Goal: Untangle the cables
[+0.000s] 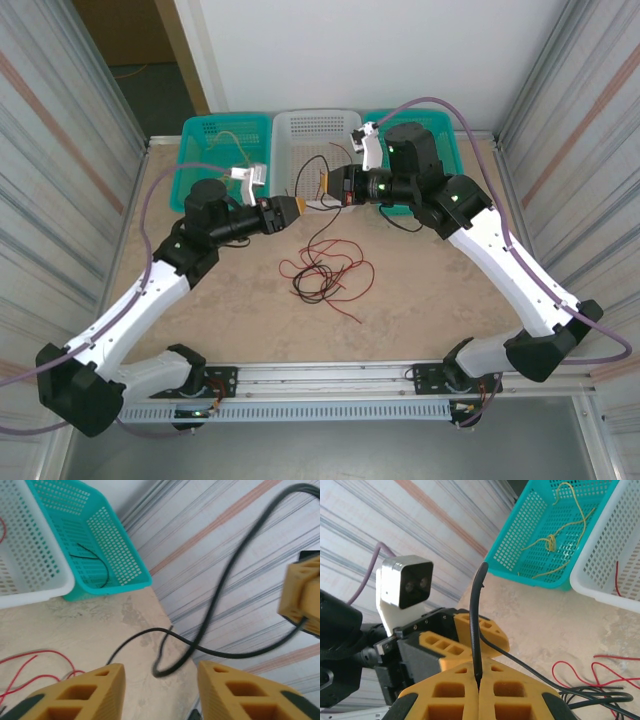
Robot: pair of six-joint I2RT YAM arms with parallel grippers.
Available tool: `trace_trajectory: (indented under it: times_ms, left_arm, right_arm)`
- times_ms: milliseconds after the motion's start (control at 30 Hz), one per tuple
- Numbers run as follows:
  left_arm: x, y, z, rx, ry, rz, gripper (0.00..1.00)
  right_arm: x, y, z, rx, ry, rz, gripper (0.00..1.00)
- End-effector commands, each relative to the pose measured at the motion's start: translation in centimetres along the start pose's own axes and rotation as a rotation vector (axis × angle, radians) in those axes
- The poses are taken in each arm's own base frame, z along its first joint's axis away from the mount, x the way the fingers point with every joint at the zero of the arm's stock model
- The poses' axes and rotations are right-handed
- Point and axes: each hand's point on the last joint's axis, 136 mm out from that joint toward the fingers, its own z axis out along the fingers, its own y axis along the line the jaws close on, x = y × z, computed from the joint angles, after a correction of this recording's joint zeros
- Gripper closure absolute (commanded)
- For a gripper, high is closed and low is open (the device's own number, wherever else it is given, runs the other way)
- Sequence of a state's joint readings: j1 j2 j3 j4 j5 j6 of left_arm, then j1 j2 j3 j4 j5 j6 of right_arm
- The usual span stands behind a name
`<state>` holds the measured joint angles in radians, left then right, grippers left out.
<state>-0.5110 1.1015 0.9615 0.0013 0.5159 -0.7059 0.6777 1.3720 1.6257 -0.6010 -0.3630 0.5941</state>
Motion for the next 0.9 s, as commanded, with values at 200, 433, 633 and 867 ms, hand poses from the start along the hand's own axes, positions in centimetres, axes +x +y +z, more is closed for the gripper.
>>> trace_trajectory:
  times_ms: [200, 433, 633, 867]
  left_arm:
    - [-2.8, 0.8, -0.7, -0.163, -0.052, 0.141, 0.85]
    - [-6.1, 0.6, -2.2, -0.279, -0.140, 0.266, 1.00]
    - [-7.5, -0.9, -2.6, -0.251, -0.186, 0.316, 1.00]
    - [-6.5, 0.7, -2.7, -0.311, -0.143, 0.324, 1.00]
  right_arm:
    - [1.8, 0.4, 0.7, -0.024, 0.072, -0.006, 1.00]
    - [5.9, -1.5, 3.2, 0.034, 0.190, -0.007, 1.00]
    - [9.6, -4.2, 5.6, 0.129, 0.289, -0.004, 1.00]
    - [8.2, -3.6, 5.0, 0.139, 0.246, -0.033, 1.00]
